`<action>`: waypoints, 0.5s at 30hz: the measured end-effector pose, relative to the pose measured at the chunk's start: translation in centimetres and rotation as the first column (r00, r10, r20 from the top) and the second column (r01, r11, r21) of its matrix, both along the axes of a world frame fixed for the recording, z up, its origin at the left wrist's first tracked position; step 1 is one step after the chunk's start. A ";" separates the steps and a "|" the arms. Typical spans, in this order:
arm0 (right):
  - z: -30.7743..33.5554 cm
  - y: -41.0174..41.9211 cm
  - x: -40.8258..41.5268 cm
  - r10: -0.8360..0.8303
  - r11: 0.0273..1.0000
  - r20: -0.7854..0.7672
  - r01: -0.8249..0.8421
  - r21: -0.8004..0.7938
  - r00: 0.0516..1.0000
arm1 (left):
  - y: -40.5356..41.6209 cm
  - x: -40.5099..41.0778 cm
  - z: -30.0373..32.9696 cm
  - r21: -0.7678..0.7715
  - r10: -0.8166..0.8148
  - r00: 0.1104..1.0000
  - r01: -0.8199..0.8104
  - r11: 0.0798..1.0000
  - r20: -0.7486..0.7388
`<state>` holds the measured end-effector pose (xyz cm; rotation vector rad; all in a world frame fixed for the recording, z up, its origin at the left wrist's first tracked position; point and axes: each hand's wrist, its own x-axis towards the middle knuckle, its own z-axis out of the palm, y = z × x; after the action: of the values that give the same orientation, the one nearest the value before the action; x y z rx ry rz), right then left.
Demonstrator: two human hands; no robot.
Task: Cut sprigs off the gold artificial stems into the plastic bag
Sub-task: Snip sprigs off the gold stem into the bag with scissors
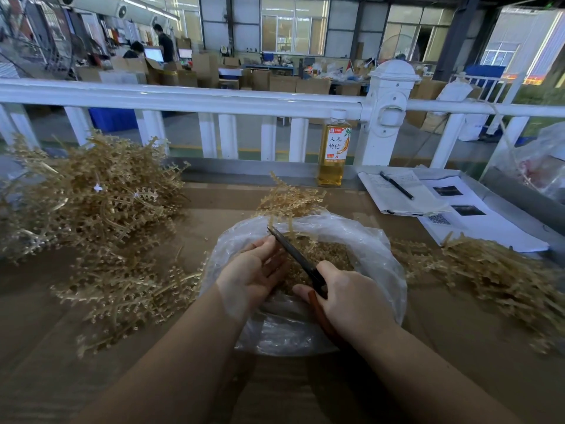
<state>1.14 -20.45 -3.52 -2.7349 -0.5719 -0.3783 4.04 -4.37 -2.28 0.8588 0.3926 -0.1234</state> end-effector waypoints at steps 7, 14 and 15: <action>-0.4 -0.1 -0.4 -0.032 0.999 0.098 0.033 -0.008 0.995 | -0.3 -0.1 0.2 0.048 -0.033 0.999 0.035 0.998 -0.029; -0.9 -0.1 -0.4 -0.052 0.998 0.129 0.054 -0.011 0.990 | 0.0 0.0 0.1 -0.018 -0.040 0.997 0.039 0.999 -0.061; -0.9 -0.1 -0.5 -0.057 0.998 0.129 0.059 -0.013 0.990 | 0.0 0.0 0.1 -0.024 -0.045 0.997 0.043 0.999 -0.064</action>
<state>0.67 -20.54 -4.47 -2.7632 -0.5311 -0.5695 4.02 -4.37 -2.21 0.8428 0.4320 -0.1962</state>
